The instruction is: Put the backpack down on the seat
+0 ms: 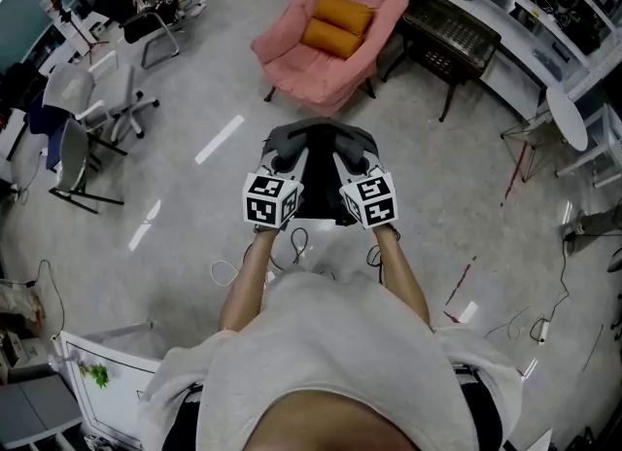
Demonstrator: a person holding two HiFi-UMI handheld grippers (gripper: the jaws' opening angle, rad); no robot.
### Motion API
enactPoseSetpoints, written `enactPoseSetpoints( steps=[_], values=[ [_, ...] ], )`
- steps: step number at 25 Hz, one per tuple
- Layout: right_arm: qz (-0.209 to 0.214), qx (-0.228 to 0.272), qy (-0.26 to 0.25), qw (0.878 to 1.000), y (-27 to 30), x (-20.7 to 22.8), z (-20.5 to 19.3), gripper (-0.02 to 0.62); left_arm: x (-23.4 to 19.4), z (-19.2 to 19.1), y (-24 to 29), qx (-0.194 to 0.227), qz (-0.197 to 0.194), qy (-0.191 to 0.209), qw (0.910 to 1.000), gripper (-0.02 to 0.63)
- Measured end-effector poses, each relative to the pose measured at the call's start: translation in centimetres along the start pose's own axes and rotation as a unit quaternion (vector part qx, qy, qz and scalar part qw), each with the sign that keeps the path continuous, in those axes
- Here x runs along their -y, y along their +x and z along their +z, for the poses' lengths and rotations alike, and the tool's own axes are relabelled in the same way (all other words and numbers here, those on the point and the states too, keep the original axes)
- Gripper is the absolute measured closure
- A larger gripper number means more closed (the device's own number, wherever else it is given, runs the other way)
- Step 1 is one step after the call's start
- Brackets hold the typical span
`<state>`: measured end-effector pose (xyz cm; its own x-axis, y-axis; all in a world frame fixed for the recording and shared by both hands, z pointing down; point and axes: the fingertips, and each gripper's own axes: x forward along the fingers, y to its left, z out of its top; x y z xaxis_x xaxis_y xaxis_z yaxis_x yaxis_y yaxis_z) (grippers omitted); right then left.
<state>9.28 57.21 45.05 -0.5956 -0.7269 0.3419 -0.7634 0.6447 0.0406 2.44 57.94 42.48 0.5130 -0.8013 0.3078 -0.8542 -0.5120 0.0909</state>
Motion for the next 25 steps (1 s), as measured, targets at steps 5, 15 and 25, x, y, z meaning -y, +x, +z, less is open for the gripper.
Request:
enactPoseSetpoints(
  steps=[5, 15, 25],
  values=[
    [0.003, -0.007, 0.001, 1.0, 0.2, 1.2, -0.8, 0.567, 0.4, -0.5, 1.3, -0.007, 0.001, -0.005, 1.0, 0.574],
    [0.007, -0.019, 0.006, 1.0, 4.6, 2.6, -0.8, 0.568, -3.1, -0.9, 4.2, -0.017, 0.0, -0.013, 0.9998, 0.574],
    [0.001, -0.033, -0.002, 0.999, 14.0, 8.1, 0.9, 0.567, -10.7, 1.0, 12.7, -0.012, -0.012, -0.021, 0.9996, 0.574]
  ],
)
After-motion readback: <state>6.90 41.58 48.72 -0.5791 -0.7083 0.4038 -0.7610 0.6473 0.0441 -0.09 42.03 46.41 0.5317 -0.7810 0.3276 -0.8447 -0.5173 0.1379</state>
